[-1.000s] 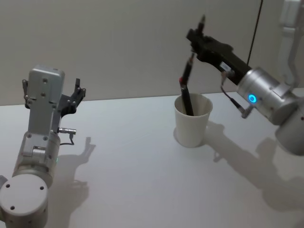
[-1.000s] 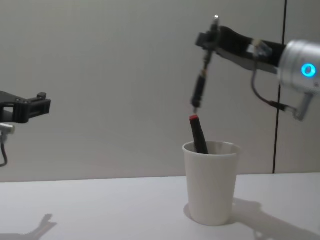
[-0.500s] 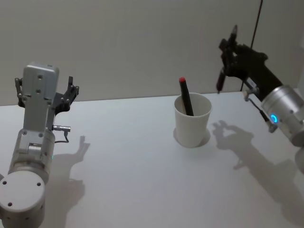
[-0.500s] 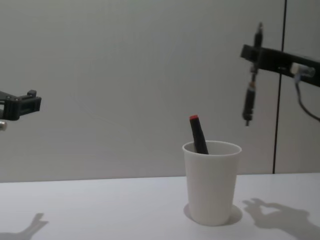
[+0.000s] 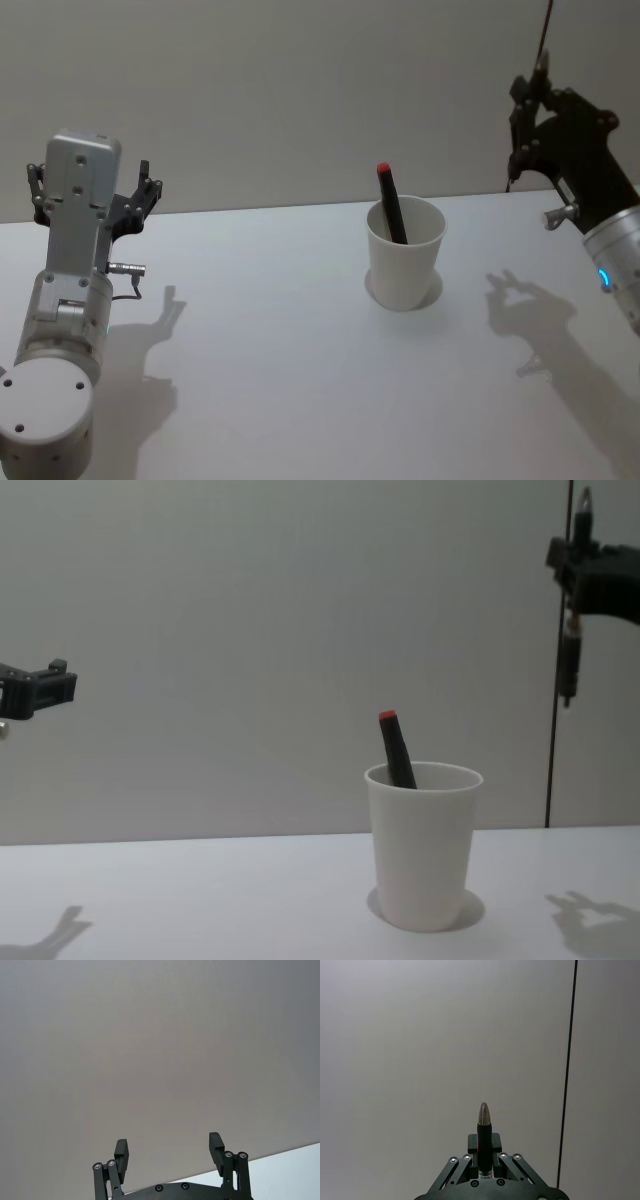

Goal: Place the pen into the pen holder.

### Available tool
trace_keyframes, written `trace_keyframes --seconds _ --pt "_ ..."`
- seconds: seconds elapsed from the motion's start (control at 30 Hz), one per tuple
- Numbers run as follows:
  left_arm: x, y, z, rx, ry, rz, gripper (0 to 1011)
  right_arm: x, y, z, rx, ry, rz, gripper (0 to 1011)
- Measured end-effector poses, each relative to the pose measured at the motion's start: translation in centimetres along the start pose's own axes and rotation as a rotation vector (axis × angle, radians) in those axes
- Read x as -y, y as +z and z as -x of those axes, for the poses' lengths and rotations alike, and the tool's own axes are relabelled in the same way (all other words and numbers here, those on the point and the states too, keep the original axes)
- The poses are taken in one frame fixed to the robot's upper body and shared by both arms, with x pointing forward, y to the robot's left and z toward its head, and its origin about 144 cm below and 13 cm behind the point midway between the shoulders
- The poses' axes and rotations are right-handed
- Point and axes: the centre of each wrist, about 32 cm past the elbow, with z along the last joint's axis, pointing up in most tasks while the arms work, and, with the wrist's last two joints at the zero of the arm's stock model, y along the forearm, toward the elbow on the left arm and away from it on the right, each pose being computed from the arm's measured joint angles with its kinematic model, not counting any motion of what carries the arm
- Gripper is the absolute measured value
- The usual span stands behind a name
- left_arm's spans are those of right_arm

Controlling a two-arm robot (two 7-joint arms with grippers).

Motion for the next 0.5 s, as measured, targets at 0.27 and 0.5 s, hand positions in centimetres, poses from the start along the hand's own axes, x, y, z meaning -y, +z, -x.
trace_keyframes --seconds 0.27,0.5 --pt "0.0 0.0 0.0 0.0 0.002 0.0 1001 0.8 -0.4 0.8 0.092 -0.018 -0.086 143" --pt "0.0 0.0 -0.1 0.001 0.004 -0.001 1001 0.8 -0.8 1.5 0.115 -0.008 -0.104 143"
